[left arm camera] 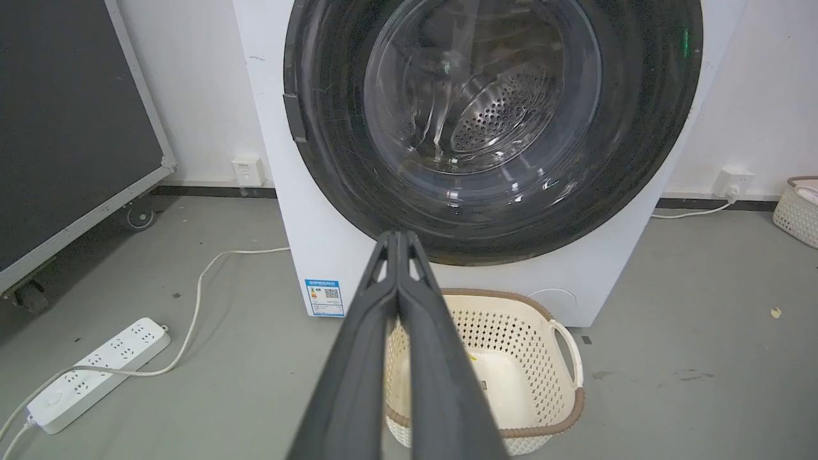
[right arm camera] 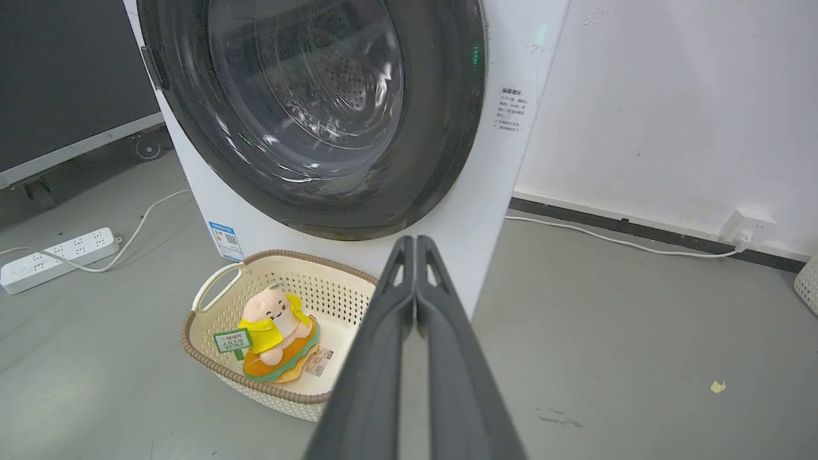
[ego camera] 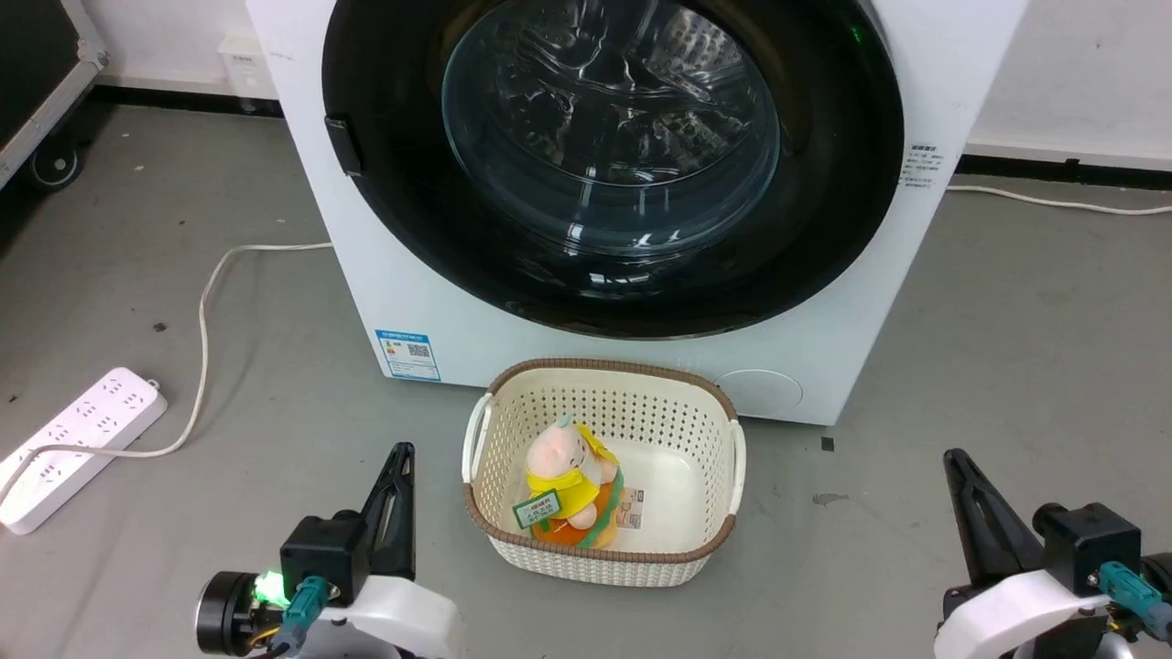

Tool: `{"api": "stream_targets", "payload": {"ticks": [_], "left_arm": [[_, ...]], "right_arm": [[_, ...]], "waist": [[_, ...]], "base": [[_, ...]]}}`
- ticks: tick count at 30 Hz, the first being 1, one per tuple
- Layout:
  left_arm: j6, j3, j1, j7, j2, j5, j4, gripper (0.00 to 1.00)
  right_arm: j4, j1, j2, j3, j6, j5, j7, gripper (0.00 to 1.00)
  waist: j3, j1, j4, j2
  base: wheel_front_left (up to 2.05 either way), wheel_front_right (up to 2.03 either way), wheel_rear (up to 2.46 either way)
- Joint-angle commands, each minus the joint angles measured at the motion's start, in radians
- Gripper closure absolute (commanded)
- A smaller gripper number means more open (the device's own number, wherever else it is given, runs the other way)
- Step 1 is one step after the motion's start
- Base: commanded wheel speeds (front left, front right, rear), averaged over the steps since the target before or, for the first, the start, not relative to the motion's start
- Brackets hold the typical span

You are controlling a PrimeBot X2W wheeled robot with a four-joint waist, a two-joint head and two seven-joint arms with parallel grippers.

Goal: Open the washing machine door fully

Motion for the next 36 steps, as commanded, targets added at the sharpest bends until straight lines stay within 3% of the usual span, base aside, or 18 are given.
{"api": "stream_targets", "payload": {"ticks": [1,36], "left_arm": [[-0.005,0.008,0.006,0.004,0.001,0.008,-0.003,1.0],[-0.02,0.05,0.013,0.047,0.002,0.028,-0.019,1.0]], "right_arm": [[-0.008,0.002,0.002,0.003,0.0,0.003,0.002,1.0],[-0.025,0.004,0.005,0.041,0.0,0.007,0.033,1.0]], "waist": [[-0.001,-0.0001,-0.001,0.0],[-0.014,-0.0001,-0.017,0.0]], "base": [[0.0,0.0,0.0],[0.0,0.0,0.0]]}}
